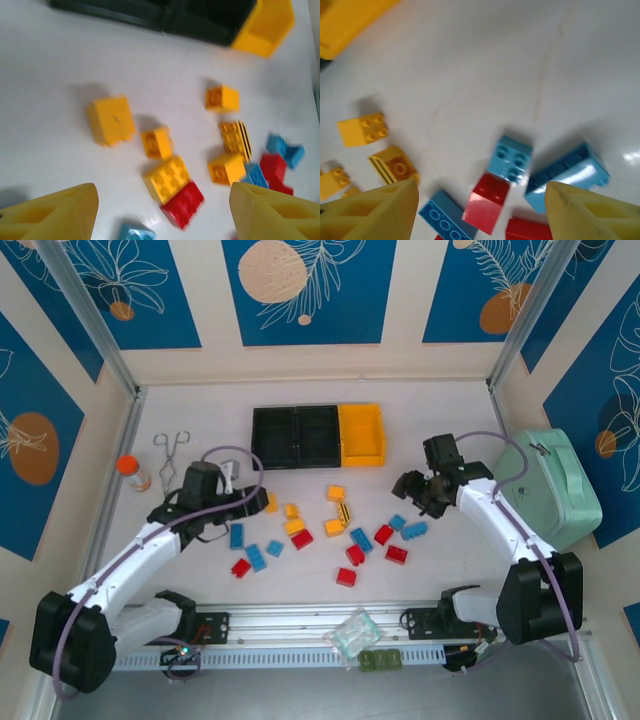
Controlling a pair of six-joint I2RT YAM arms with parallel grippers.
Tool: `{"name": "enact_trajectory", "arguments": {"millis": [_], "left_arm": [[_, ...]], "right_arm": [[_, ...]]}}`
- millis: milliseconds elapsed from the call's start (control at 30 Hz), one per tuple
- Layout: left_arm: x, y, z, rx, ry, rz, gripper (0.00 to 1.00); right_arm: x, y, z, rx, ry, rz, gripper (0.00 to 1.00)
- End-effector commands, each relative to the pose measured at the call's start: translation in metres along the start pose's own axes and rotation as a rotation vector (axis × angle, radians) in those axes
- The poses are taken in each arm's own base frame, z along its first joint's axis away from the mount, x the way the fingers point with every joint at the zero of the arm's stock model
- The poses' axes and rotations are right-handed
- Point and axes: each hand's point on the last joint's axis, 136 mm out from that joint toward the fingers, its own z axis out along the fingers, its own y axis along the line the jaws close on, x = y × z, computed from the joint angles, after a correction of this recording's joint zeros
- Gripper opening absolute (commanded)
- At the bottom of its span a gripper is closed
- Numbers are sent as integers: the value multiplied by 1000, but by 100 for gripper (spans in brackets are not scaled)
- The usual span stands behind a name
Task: Sort the legos into containers by color
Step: Pick up the lego from the bottom-right of the table.
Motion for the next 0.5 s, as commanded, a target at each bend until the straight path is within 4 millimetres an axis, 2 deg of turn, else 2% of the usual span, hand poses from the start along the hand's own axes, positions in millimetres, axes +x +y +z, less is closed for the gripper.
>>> {"name": "enact_trajectory", "arguments": {"millis": [0,100,233,333,467], "left_arm": [[24,-4,5,-33,52,10,69],[31,-8,15,-34,72,18,69],[37,-18,29,-20,117,37,69],[41,-25,38,-14,139,57,68],[47,-31,43,-13,158,76,68]], "right_arm": [[28,-42,-2,145,36,119,67],[34,-54,1,159,39,170,68],[43,-55,17,128,94,216,68],[41,-57,29,139,93,243,67],[37,-57,44,134,96,263,60]]}}
